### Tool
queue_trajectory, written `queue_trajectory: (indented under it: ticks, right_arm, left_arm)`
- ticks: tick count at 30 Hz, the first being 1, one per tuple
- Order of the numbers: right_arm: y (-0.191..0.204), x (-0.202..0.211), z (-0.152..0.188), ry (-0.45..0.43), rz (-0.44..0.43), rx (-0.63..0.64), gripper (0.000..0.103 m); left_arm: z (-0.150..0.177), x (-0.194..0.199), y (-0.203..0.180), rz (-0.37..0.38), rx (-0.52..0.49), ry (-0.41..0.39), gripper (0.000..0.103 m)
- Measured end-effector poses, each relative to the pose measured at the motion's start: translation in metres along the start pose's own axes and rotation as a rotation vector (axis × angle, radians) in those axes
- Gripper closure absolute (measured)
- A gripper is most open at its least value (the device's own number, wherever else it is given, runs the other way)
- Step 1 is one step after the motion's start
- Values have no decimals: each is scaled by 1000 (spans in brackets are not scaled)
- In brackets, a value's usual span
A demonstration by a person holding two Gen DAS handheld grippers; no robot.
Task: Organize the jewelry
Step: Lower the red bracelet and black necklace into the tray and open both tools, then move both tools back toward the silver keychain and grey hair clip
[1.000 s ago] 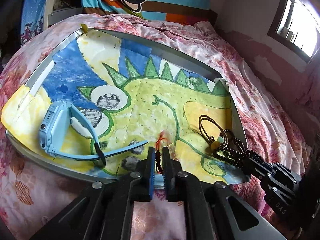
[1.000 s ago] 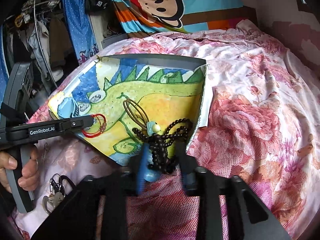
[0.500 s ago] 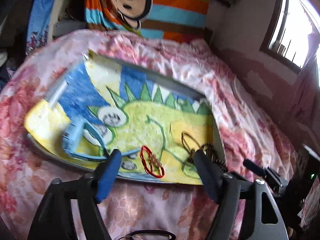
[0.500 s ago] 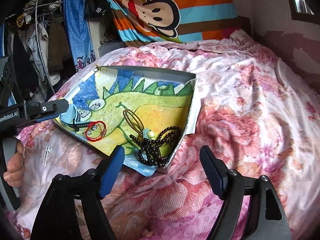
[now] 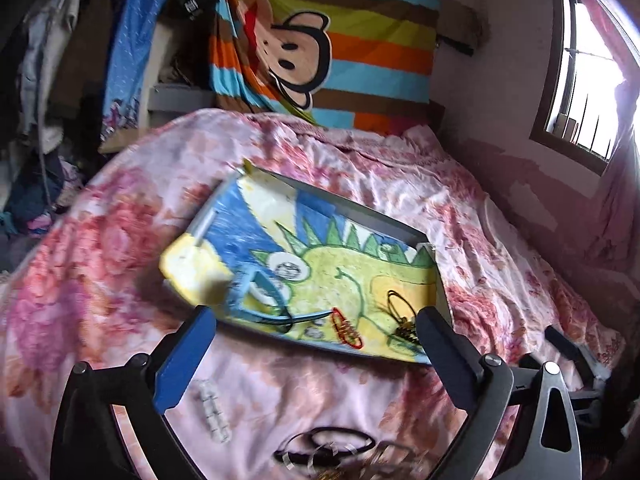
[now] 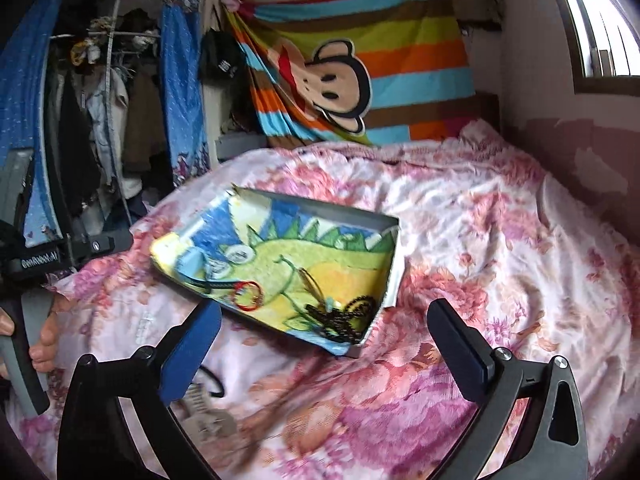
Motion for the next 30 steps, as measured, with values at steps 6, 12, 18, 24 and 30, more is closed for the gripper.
queue_trajectory:
  ticks: [6,12,18,24,30]
  right_arm:
    - [35,30,1,-43,-1,47,2]
    - [63,57,17,-49,13,85,2]
    - [73,79,46,-18,2,46,2]
    - [79,87,80,54,-8,16,2]
    - [77,73,105,160,-24,-12,2]
  left_arm:
    - [15,41,25,-4,-18,-36,1]
    - [33,75,47,-11,-34,-71,0]
    - [64,92,70,-37,-62,-66,0]
    - [93,101,76,6,-133,10,0]
    - [115,95,73,22,-163,102,0]
Point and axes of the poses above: each gripper's, at about its wrist camera, not at the fingertips, and x roughly against the way its jaws point, y to its left, z to its underside, the point moved 10 cm from there along -x, roughly the way its jaws point, and after that the axes turned 11 degrees about -z, right-handed, at the moved point
